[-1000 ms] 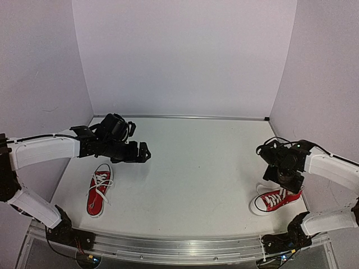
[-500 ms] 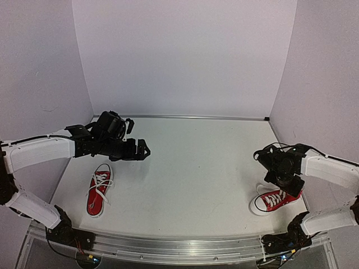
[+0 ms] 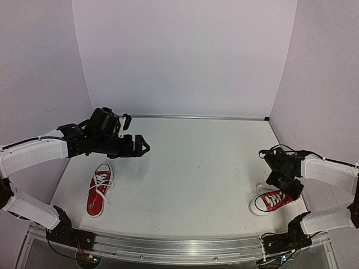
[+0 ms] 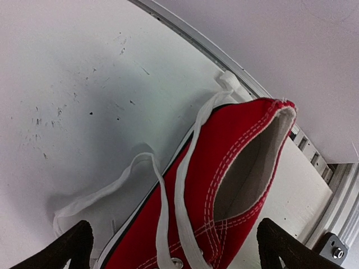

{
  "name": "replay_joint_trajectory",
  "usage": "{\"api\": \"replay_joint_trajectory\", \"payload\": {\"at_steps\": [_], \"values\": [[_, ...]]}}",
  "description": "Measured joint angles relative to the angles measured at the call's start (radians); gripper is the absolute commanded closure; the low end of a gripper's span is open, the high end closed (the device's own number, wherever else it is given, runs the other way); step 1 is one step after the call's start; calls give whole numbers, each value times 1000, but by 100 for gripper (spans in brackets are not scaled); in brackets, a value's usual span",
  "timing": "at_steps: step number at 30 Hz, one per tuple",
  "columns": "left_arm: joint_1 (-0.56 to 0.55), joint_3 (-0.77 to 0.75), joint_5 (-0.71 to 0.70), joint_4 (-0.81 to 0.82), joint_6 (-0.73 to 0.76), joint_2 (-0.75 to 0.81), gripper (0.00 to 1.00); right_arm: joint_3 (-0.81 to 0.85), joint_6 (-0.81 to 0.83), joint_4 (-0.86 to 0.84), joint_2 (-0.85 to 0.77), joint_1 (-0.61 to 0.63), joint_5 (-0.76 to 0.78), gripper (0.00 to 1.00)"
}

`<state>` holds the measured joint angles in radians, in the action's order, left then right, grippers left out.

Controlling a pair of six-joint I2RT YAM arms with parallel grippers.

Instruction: Tie the shoes

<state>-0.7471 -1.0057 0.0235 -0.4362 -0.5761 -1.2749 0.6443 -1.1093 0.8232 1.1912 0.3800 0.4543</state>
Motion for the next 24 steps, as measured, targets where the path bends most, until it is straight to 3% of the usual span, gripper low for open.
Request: {"api": "replay_joint_trajectory", "payload": {"at_steps": [3,7,11,15,19,24], "values": [[0,0,1,0,0,3,0,-5,56,-57,3,-45,-25,15],[0,0,0,-1,0,3,0,-10,110,-118,28,-84,-62,17],[0,0,0,-1,0,4,0,-31,135,-162,53,-92,-94,29],[0,0,0,-3,-1,10,0,-57,147,-181,49,-97,-107,54],[0,0,0,-10,-2,16,0,-55,179,-186,26,-100,-122,100],[0,0,0,-10,-2,16,0,21,295,-200,46,-100,-209,100]]}}
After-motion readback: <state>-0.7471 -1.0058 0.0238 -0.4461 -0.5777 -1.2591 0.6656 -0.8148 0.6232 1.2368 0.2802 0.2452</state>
